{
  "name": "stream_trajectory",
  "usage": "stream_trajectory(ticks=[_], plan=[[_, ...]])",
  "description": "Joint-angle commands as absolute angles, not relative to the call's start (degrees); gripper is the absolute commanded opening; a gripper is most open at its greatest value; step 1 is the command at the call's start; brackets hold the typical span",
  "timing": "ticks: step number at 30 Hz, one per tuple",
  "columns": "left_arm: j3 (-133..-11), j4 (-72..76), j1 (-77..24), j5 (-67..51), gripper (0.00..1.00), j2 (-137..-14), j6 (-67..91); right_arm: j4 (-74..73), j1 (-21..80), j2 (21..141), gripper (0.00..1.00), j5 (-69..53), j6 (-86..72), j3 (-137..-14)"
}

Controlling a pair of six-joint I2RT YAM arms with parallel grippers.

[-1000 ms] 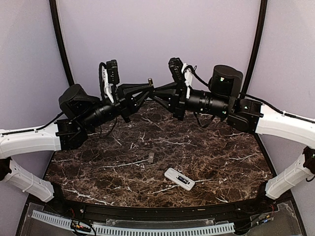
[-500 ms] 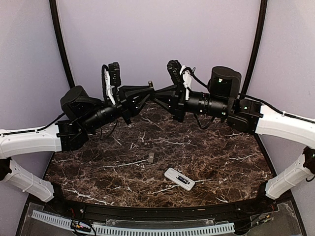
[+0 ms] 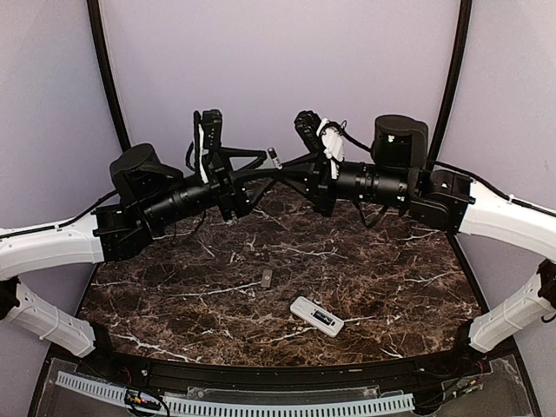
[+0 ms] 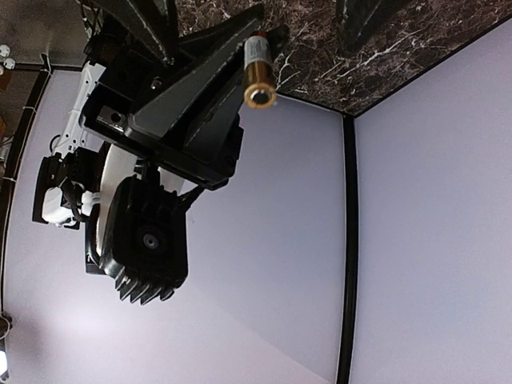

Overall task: Load the batteries into the remote control
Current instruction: Pass from the right arm to the left

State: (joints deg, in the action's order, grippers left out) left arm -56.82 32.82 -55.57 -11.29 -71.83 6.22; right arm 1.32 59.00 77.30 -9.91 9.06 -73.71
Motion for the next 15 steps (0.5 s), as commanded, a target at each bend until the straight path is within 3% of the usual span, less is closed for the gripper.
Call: stream_trajectory(ticks=[1, 6, 10, 15], plan=[[-65.1, 16.8, -55.7, -15.9, 0.68, -69.9, 3.9, -16.8, 59.3, 75.8, 0.00, -7.8, 20.3, -77.5], [-70.5, -5.4, -55.6, -21.3, 0.69, -69.7, -10.1, -30.8, 59.3, 76.5, 0.00, -13.9, 30.1, -81.3], [-73.7, -14.5, -55.7, -24.4, 0.69, -69.1, -19.2, -34.2, 59.3, 77.3, 0.00, -15.4, 29.8, -83.4], [-76.9, -19.3, -55.6, -25.1, 0.57, -71.6, -23.7, -33.2, 59.6, 77.3, 0.00, -17.1, 28.4, -83.1]])
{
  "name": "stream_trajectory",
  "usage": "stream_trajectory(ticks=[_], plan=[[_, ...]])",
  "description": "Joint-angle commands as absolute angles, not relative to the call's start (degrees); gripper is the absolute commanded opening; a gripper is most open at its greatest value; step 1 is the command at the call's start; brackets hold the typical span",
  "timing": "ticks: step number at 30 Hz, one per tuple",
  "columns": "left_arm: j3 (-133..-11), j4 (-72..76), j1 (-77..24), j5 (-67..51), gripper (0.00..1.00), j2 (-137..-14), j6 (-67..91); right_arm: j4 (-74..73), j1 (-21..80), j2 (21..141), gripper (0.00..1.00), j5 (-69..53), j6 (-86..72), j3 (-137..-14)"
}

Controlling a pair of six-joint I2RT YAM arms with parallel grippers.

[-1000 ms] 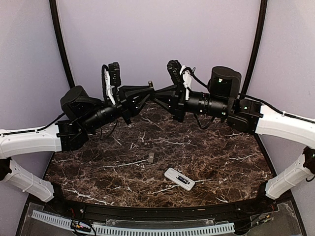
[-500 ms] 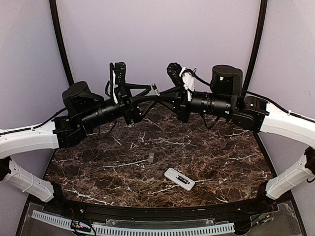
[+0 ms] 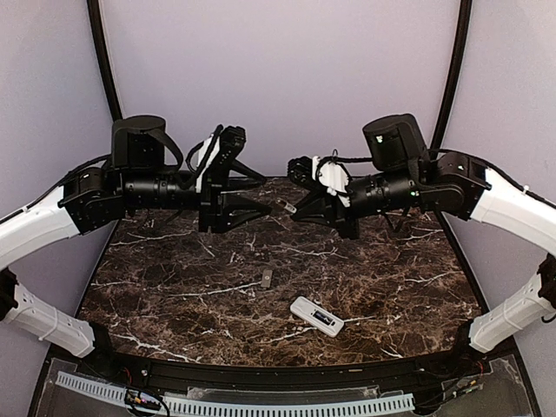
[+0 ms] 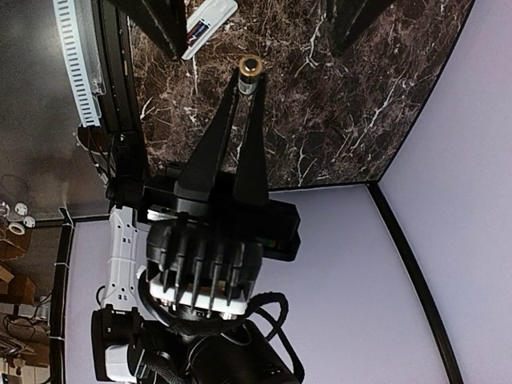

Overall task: Load the batteries into the remote control
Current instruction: Pass from the right arm to the left

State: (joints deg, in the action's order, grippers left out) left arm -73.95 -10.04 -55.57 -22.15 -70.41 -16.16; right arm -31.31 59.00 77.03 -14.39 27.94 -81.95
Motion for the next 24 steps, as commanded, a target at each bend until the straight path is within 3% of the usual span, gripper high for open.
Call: stream_trajectory(ticks=[1, 4, 7, 11, 18, 24], plan=[[-76.9, -18.6, -55.7, -25.5, 0.56, -71.9, -24.2, -33.0, 59.7, 77.4, 0.00, -17.4, 28.4, -83.1], [-76.4, -14.2, -55.7, -27.0, 0.49, -72.2, -24.7, -32.6, 60.0, 77.5, 0.00, -17.6, 28.3, -83.6], [-75.7, -11.1, -55.6, -27.1, 0.48, -72.2, -25.2, -32.3, 60.1, 77.4, 0.00, -17.3, 28.4, -83.7], [-76.8, -12.0, -55.7, -27.6, 0.37, -74.1, -25.4, -31.9, 60.3, 77.3, 0.00, -16.5, 28.4, -83.7], [-76.8, -12.8, -55.6, -28.2, 0.33, -74.5, -25.4, -31.3, 60.3, 77.4, 0.00, -15.8, 28.4, -83.5], [-76.5, -11.5, -55.7, -28.1, 0.24, -74.6, -24.5, -31.6, 60.3, 77.9, 0.00, -15.8, 28.3, -83.8]])
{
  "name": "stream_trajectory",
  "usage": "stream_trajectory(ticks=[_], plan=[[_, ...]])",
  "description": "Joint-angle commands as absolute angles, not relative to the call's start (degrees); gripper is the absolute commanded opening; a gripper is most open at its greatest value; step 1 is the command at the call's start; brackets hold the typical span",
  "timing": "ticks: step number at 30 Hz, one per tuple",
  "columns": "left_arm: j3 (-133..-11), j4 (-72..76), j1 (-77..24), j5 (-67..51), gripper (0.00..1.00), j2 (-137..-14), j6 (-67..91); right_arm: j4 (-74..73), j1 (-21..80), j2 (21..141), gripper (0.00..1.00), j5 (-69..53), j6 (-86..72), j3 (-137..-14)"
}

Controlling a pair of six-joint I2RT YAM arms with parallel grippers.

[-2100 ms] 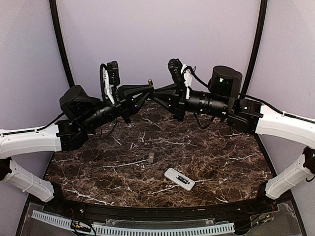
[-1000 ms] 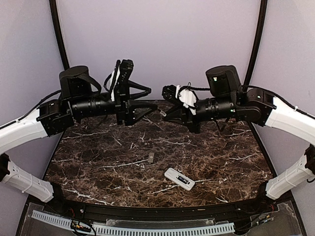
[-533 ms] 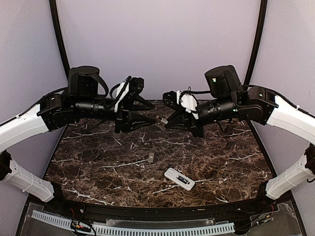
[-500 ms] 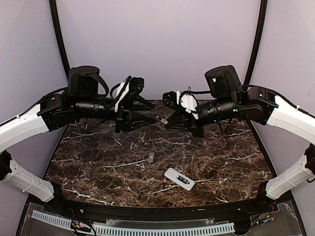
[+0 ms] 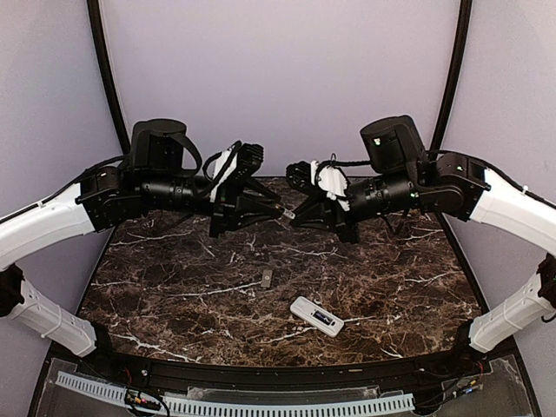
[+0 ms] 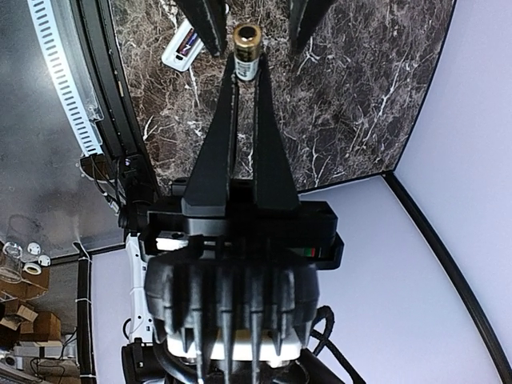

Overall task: Load the batteries into the remote control
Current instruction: Pass from the right arm to the left

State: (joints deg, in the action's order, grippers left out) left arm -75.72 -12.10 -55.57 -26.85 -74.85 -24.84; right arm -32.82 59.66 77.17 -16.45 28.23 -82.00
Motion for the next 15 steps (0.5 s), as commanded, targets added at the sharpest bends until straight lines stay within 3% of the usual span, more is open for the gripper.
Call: stream_trajectory(ticks=[1, 8, 12, 15], plan=[[-76.5, -11.2, -55.7, -28.3, 0.21, -74.5, -24.3, -31.6, 60.4, 78.0, 0.00, -15.7, 28.2, -83.8], [-76.2, -11.4, -55.6, -28.7, 0.01, -74.7, -24.0, -31.1, 60.4, 77.5, 0.00, -15.1, 27.7, -83.7], [-75.4, -9.0, -55.6, -27.9, 0.00, -74.3, -22.3, -30.3, 60.4, 76.6, 0.02, -14.0, 25.9, -83.1], [-72.8, -2.9, -55.7, -24.1, 0.00, -72.6, -17.0, -27.7, 60.3, 73.4, 0.32, -11.6, 23.1, -80.6]])
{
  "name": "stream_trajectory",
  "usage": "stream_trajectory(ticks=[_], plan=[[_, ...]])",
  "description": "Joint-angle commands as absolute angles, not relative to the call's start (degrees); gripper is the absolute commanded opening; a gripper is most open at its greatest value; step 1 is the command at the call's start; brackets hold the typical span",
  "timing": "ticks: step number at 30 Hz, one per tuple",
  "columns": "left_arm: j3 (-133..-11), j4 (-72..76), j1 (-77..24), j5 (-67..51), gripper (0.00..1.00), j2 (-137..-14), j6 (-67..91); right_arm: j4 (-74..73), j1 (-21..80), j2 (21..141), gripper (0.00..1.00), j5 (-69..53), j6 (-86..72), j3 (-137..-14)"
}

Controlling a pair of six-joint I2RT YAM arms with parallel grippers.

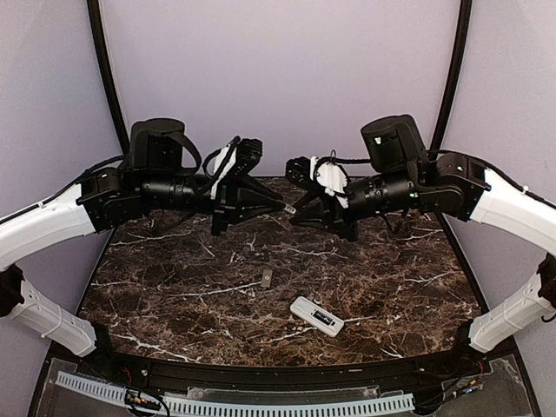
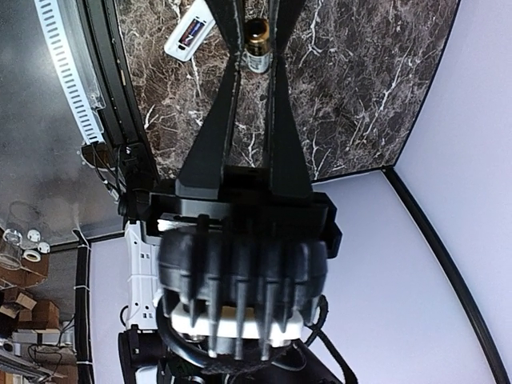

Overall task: Load the batteries into the remote control
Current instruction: Pass from the right arm to the left, then pass from the left arm to the right

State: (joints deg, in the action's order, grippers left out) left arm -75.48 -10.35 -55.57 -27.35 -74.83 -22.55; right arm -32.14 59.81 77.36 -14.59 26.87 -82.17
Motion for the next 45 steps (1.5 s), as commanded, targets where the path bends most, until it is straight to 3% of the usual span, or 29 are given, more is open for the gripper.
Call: stream_trajectory(ticks=[1, 3, 7, 13, 21, 25, 28, 32, 39, 45], plan=[[-72.1, 1.7, -55.7, -21.8, 0.00, -72.3, -15.6, -26.0, 60.2, 72.4, 0.43, -11.3, 22.2, -79.0], [-70.1, 8.5, -55.6, -19.4, 0.00, -71.3, -10.3, -21.3, 59.6, 68.3, 0.55, -11.5, 19.7, -75.0], [-66.6, 19.9, -55.4, -20.3, 0.00, -71.4, 3.1, -5.6, 57.4, 61.9, 0.69, -16.3, 10.3, -65.6], [-64.9, 28.3, -54.8, -28.7, 0.00, -73.9, 16.8, 9.1, 55.6, 60.3, 0.69, -18.1, 2.4, -59.2], [-64.5, 31.7, -54.8, -34.8, 0.00, -74.9, 19.2, 13.4, 51.2, 62.9, 0.59, -35.3, -4.3, -61.1], [-64.6, 33.0, -54.8, -35.9, 0.00, -75.7, 20.1, 12.9, 51.2, 65.4, 0.46, -38.5, -5.6, -62.7], [-64.8, 33.5, -54.8, -36.1, 0.00, -76.0, 20.3, 14.0, 51.1, 66.4, 0.43, -40.7, -6.7, -62.8], [-65.2, 33.2, -54.8, -36.2, 0.00, -76.4, 19.8, 15.6, 51.2, 67.5, 0.31, -41.6, -8.6, -63.2], [-65.2, 31.4, -54.8, -35.4, 0.00, -76.2, 17.6, 17.9, 51.2, 67.2, 0.26, -41.6, -10.0, -62.6], [-65.2, 30.7, -54.8, -34.9, 0.00, -76.0, 16.7, 15.6, 51.2, 67.9, 0.02, -41.7, -9.7, -63.8]])
